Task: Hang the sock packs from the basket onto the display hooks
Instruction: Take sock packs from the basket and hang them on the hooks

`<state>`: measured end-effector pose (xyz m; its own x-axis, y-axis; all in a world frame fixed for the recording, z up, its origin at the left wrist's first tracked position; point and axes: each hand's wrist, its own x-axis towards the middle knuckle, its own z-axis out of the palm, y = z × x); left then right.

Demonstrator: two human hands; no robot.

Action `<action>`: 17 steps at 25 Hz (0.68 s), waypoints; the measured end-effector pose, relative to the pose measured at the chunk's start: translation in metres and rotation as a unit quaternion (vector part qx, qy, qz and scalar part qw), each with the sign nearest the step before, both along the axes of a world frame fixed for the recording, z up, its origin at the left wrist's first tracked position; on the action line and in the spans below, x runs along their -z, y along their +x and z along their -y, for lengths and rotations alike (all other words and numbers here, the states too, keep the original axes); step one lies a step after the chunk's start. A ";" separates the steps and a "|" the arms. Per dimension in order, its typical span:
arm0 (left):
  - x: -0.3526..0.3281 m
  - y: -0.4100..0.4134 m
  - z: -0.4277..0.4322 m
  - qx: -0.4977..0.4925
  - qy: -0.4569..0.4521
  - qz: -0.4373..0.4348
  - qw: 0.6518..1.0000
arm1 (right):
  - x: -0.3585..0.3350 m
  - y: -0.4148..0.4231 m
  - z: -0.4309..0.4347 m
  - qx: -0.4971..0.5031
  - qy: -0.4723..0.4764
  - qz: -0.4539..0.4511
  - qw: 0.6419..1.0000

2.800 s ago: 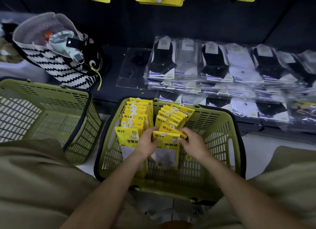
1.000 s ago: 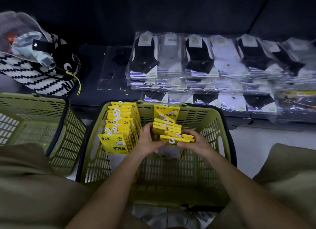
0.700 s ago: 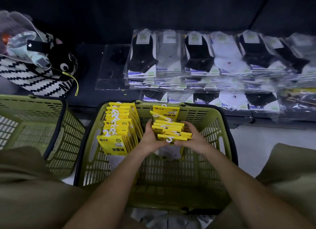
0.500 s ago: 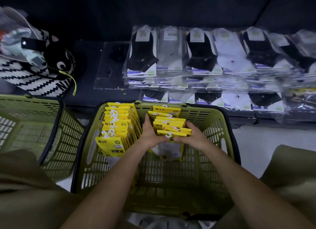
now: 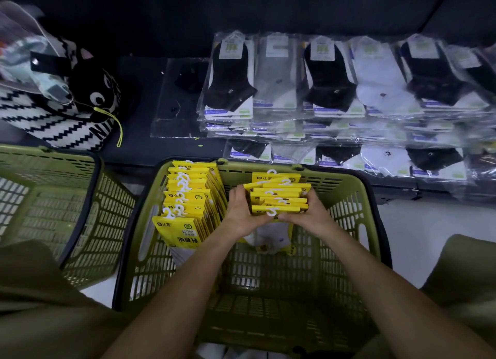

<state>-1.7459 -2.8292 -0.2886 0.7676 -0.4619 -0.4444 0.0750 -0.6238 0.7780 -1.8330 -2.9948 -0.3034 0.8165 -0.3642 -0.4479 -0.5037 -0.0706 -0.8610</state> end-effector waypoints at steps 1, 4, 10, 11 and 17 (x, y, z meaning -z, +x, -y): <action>-0.001 -0.005 -0.002 0.001 -0.021 -0.009 1.000 | -0.001 -0.001 -0.002 -0.008 -0.015 -0.004 1.000; -0.003 -0.017 -0.010 0.008 -0.082 -0.039 0.996 | -0.007 -0.007 -0.008 -0.049 -0.026 0.005 0.998; -0.006 -0.044 -0.031 0.033 -0.093 -0.026 0.995 | -0.013 -0.028 -0.022 -0.070 -0.047 0.015 0.996; -0.008 -0.044 -0.032 0.036 -0.100 -0.042 0.993 | -0.015 -0.031 -0.024 -0.071 -0.036 0.004 0.997; -0.053 -0.032 -0.016 -0.065 -0.203 -0.036 0.976 | -0.053 -0.016 -0.033 0.100 0.036 0.103 0.989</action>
